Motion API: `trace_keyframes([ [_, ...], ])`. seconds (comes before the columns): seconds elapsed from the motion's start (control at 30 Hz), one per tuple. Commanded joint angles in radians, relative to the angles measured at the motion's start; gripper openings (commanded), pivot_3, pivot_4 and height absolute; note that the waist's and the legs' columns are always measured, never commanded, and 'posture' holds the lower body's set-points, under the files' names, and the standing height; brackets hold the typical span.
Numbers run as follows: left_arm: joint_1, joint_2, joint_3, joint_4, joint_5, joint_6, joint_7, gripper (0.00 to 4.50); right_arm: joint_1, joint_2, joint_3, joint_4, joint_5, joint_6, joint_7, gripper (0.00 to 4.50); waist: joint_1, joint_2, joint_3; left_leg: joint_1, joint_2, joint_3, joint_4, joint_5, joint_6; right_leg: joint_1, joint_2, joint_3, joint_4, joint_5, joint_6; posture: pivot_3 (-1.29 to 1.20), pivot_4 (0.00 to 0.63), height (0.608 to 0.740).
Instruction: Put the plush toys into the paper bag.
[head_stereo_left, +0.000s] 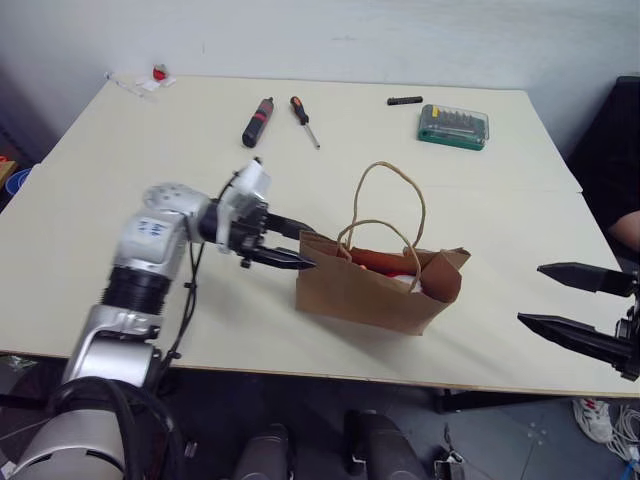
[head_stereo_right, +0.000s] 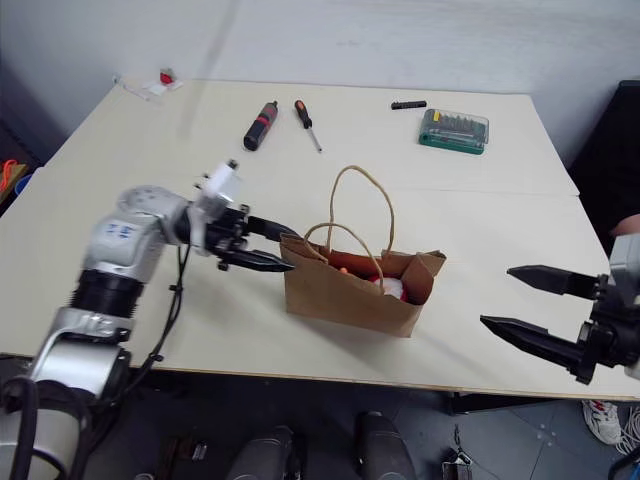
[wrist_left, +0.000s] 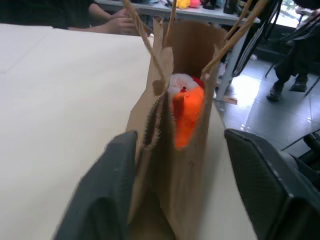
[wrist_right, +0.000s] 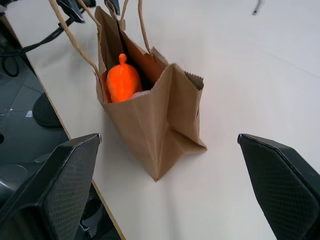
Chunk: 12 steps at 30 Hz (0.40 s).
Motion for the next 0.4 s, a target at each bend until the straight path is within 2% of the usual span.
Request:
trace_keyframes([
  [0.03, 0.095, 0.149, 0.141, -0.208, -0.107, 0.156, 0.028, 4.07, -0.037, -0.052, 0.027, 0.063, -0.028, -0.033, 0.069, 4.5, -0.004, 0.0, 0.0, 0.0, 0.0, 0.0, 0.0, 0.0, 0.0, 0.0, 0.0, 0.0, 0.0, 0.0, 0.0, 0.0, 0.15, 0.74],
  [0.07, 0.136, 0.198, 0.184, -0.248, -0.128, 0.19, 0.033, 4.37, -0.049, -0.066, 0.036, 0.08, -0.032, -0.035, 0.086, 4.5, -0.002, 0.0, 0.0, 0.0, 0.0, 0.0, 0.0, 0.0, -0.001, 0.0, 0.0, 0.0, 0.0, 0.0, 0.0, 0.0, 0.15, 0.74],
  [0.1, 0.179, 0.247, 0.227, -0.28, -0.144, 0.221, 0.031, 4.45, -0.06, -0.078, 0.042, 0.097, -0.033, -0.035, 0.102, 4.5, -0.001, 0.001, 0.0, 0.0, 0.0, 0.0, -0.001, 0.001, -0.003, 0.0, 0.0, 0.0, 0.0, 0.0, -0.001, 0.0, 0.15, 0.74],
  [0.23, 0.379, 0.454, 0.455, -0.347, -0.239, 0.347, -0.025, 4.45, -0.109, -0.13, 0.083, 0.178, -0.051, -0.029, 0.171, 4.5, -0.003, 0.001, 0.001, 0.0, 0.0, 0.0, -0.002, 0.001, -0.004, 0.0, 0.0, 0.0, -0.001, -0.001, -0.002, 0.0, 0.15, 0.74],
  [0.3, 0.428, 0.49, 0.54, -0.358, -0.307, 0.414, -0.023, 4.45, -0.132, -0.135, 0.114, 0.204, -0.069, -0.04, 0.183, 4.5, 0.003, 0.001, 0.001, 0.001, 0.0, -0.001, -0.001, 0.001, -0.004, 0.0, -0.001, -0.001, -0.001, -0.002, -0.004, 0.0, 0.15, 0.74],
  [0.4, 0.468, 0.475, 0.594, -0.413, -0.356, 0.445, 0.04, 4.45, -0.169, -0.128, 0.158, 0.226, -0.09, -0.052, 0.187, 4.5, 0.012, 0.001, 0.001, 0.001, 0.0, -0.004, -0.001, 0.001, -0.003, 0.002, -0.002, -0.001, -0.003, -0.002, -0.004, 0.0, 0.15, 0.74],
])
